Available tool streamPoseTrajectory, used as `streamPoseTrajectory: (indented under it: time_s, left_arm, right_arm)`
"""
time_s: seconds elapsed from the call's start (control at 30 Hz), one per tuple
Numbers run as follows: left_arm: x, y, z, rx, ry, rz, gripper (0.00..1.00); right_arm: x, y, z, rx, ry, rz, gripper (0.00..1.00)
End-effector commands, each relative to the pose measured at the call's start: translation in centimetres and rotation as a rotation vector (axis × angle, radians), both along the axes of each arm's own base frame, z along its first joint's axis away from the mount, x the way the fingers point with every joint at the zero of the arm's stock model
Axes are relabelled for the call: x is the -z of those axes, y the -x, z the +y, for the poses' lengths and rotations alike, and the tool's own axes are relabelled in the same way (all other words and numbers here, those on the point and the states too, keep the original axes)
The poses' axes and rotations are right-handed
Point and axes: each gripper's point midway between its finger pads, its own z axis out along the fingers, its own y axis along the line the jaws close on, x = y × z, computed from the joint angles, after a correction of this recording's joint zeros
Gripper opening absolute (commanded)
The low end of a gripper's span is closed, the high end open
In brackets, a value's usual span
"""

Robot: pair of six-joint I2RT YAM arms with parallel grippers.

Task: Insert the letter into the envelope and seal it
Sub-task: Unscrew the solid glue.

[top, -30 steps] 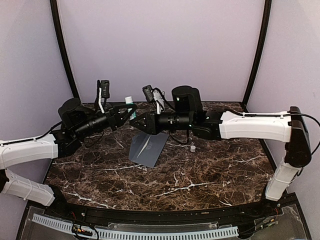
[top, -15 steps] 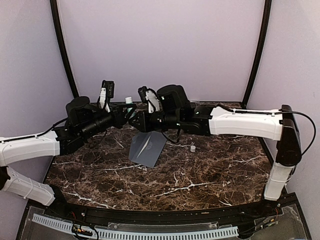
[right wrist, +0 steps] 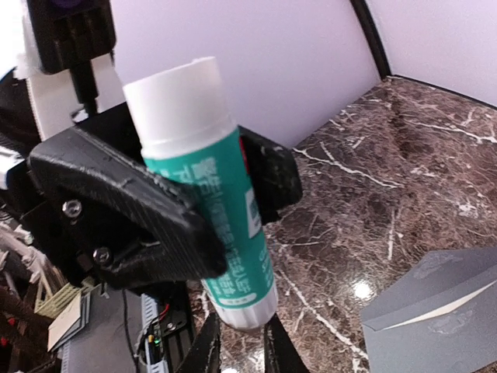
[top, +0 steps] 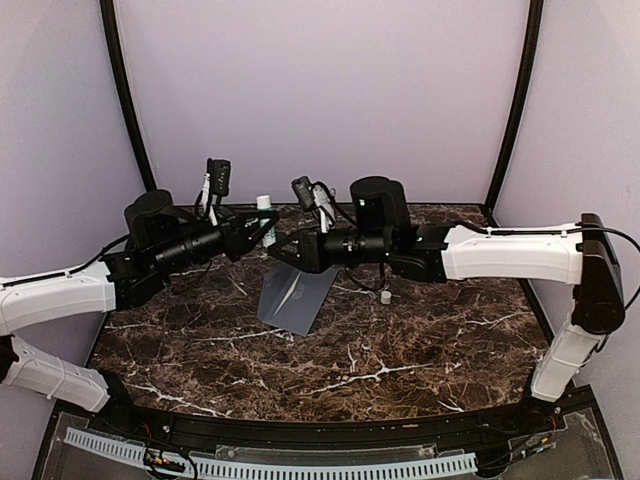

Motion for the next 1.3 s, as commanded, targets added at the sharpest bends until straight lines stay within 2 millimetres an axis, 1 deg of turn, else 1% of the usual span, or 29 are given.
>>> streamPoseTrajectory:
  time_s: [0.0,0.03,0.07,0.13,0.2,0.27,0.37,0.4,0.43,0.47,0.5,0.6,0.63,0.67,0.7,0.73,0.83,0.93,1.07,1.2,1.27]
  left_arm:
    - [-4.3,5.6,-1.3,0.299,0.104,-0.069,0.00]
    - [-4.9,6.7,-1.6,0.368,0.112,-0.073,0.00]
    - [-5.2,7.2,-1.7,0.401,0.124,-0.063,0.00]
    - [-5.9,8.8,-2.0,0.498,0.137,-0.061,0.00]
    - [-6.2,9.3,-1.9,0.517,0.146,-0.056,0.00]
    - [-6.4,9.1,-1.5,0.488,0.146,-0.068,0.00]
    - [-6.9,8.0,-0.7,0.390,0.150,-0.095,0.00]
    - [-7.2,7.1,-0.2,0.320,0.159,-0.106,0.00]
    - [-7.5,6.8,0.3,0.284,0.168,-0.115,0.00]
    - [-7.5,5.7,0.8,0.211,0.175,-0.114,0.00]
    - [-7.7,5.3,1.1,0.178,0.180,-0.115,0.00]
    - [-7.6,3.2,2.2,0.048,0.197,-0.091,0.00]
    - [-7.4,2.4,2.5,0.003,0.201,-0.067,0.00]
    - [-7.2,2.1,2.6,-0.016,0.202,-0.052,0.00]
    - [-6.6,1.6,2.6,-0.034,0.196,-0.022,0.00]
    - [-6.6,1.1,2.8,-0.066,0.197,-0.013,0.00]
    - [-5.9,0.1,3.2,-0.122,0.186,0.031,0.00]
    - [-5.4,-0.2,3.4,-0.141,0.184,0.049,0.00]
    - [-4.8,-0.4,3.3,-0.145,0.182,0.072,0.00]
    - [-4.7,-0.5,3.2,-0.144,0.184,0.076,0.00]
    - [-4.6,-0.5,3.0,-0.138,0.184,0.078,0.00]
  right_arm:
    - [-10.3,3.0,-1.9,-0.190,-0.331,-0.193,0.10]
    - [-10.9,3.6,-2.2,-0.223,-0.354,-0.202,0.10]
    - [-11.0,4.2,-2.5,-0.253,-0.372,-0.202,0.11]
    - [-11.8,5.1,-2.9,-0.308,-0.411,-0.212,0.11]
    - [-12.1,5.4,-3.2,-0.318,-0.427,-0.220,0.12]
    - [-12.0,5.3,-3.2,-0.309,-0.418,-0.221,0.16]
    - [-11.2,4.4,-3.3,-0.250,-0.381,-0.214,0.24]
    - [-11.0,4.1,-3.4,-0.229,-0.368,-0.214,0.27]
    - [-10.7,3.8,-3.5,-0.205,-0.355,-0.211,0.31]
    - [-10.5,3.4,-3.6,-0.175,-0.341,-0.211,0.35]
    - [-10.5,3.2,-3.7,-0.148,-0.331,-0.218,0.39]
    - [-9.9,2.1,-3.5,-0.032,-0.282,-0.237,0.49]
    - [-9.9,1.3,-3.4,0.030,-0.263,-0.244,0.51]
    - [-9.8,0.8,-3.1,0.073,-0.244,-0.244,0.53]
    - [-9.5,0.4,-2.8,0.104,-0.222,-0.240,0.55]
    - [-9.2,0.0,-2.5,0.133,-0.204,-0.232,0.56]
    - [-8.2,-1.1,-1.5,0.180,-0.157,-0.199,0.57]
    - [-7.6,-1.2,-0.4,0.172,-0.141,-0.187,0.57]
    - [-6.3,-1.3,1.1,0.160,-0.085,-0.174,0.49]
    - [-5.7,-1.3,1.8,0.162,-0.051,-0.180,0.47]
    - [-5.7,-1.1,1.9,0.157,-0.052,-0.180,0.46]
